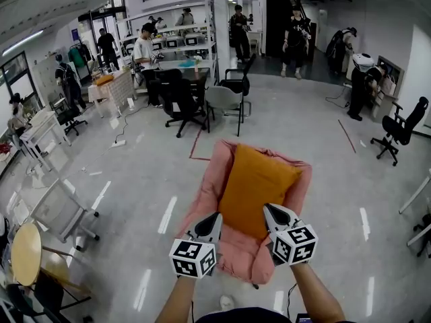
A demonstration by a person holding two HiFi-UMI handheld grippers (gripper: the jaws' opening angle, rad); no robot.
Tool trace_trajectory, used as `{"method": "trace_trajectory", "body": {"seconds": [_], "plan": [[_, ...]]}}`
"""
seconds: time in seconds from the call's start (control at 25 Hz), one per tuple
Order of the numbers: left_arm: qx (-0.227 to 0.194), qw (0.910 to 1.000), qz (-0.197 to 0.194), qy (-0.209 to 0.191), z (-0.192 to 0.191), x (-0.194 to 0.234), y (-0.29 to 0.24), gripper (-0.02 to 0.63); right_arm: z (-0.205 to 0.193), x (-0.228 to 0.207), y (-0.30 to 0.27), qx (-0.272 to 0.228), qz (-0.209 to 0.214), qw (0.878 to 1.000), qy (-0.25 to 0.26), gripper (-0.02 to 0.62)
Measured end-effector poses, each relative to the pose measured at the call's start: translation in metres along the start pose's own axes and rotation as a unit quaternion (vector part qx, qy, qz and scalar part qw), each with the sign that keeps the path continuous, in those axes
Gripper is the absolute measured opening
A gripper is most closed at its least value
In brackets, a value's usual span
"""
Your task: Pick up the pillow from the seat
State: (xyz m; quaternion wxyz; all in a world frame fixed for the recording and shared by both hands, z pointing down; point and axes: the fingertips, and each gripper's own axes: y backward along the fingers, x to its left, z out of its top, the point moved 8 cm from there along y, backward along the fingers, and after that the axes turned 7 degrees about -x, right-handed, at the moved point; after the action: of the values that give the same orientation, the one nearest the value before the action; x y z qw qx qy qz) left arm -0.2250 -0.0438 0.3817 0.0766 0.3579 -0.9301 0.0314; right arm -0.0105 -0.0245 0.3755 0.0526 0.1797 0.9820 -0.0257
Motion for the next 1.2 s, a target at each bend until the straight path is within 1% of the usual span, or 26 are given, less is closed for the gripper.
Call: {"method": "trace_trajectory", "body": {"seconds": [0.24, 0.44, 1.0, 1.2], "plan": [[0.003, 0.9999, -0.011, 0.009, -0.006, 0.014, -0.007, 0.000, -0.003, 0.004, -0.011, 0.004, -0.011, 1.000, 0.006, 0.017], [0.018, 0.9993, -0.029, 0.018, -0.014, 0.021, -0.015, 0.000, -0.010, 0.004, -0.015, 0.014, -0.026, 1.000, 0.006, 0.017], [0.040, 0.9962, -0.069, 0.037, -0.028, 0.025, -0.047, 0.000, -0.020, -0.015, -0.016, 0.025, -0.069, 0.997, 0.001, 0.017], [0.053, 0.9947, -0.079, 0.039, -0.037, 0.023, -0.057, 0.000, -0.029, -0.028, -0.015, 0.029, -0.089, 0.995, -0.014, 0.017]]}}
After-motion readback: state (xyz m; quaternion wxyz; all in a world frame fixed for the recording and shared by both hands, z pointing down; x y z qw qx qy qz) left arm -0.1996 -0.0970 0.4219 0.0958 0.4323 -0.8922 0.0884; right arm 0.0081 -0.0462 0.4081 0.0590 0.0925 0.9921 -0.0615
